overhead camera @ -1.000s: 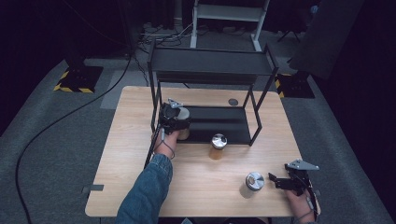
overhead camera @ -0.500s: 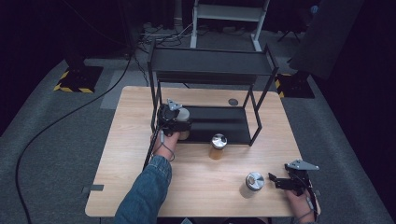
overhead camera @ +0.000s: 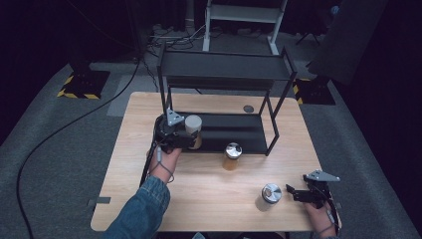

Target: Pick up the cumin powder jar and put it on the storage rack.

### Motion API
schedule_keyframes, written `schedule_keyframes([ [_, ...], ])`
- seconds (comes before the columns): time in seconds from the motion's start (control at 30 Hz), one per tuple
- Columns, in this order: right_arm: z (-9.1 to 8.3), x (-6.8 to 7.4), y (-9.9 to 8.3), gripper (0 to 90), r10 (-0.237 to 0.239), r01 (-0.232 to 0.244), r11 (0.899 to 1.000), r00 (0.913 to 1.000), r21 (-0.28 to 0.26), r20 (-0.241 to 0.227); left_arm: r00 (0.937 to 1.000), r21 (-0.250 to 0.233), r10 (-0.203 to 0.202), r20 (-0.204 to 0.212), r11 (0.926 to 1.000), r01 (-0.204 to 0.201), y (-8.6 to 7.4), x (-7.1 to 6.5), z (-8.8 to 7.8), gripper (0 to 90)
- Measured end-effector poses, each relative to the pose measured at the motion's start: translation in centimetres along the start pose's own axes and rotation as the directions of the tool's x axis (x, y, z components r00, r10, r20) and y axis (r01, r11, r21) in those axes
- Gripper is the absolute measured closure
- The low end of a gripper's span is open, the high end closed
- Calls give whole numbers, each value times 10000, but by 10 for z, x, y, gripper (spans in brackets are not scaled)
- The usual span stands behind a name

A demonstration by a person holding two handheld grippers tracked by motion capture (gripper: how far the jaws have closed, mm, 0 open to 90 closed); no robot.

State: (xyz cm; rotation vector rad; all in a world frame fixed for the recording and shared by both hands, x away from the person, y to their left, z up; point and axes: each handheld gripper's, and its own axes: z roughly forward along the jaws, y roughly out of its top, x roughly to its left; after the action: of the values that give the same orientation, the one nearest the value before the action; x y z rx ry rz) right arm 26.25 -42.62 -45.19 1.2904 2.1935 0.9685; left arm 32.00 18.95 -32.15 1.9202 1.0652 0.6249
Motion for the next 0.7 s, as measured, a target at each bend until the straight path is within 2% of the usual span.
schedule_keyframes([
  [0.27, 0, 0, 0, 106, 0, 0, 10000, 10000, 2, 0, 9998, 82, 195, 24, 9998, -195, -17, -7, -19, 85],
  [0.57, 0, 0, 0, 106, 9, -9, 10000, 10000, 3, 7, 9989, 67, 403, 247, 9992, -405, -44, -14, -27, 85],
  [0.7, 0, 0, 0, 106, 17, -17, 10000, 10000, 2, 15, 9987, 274, 425, 279, 9987, -433, -56, -14, -26, 88],
])
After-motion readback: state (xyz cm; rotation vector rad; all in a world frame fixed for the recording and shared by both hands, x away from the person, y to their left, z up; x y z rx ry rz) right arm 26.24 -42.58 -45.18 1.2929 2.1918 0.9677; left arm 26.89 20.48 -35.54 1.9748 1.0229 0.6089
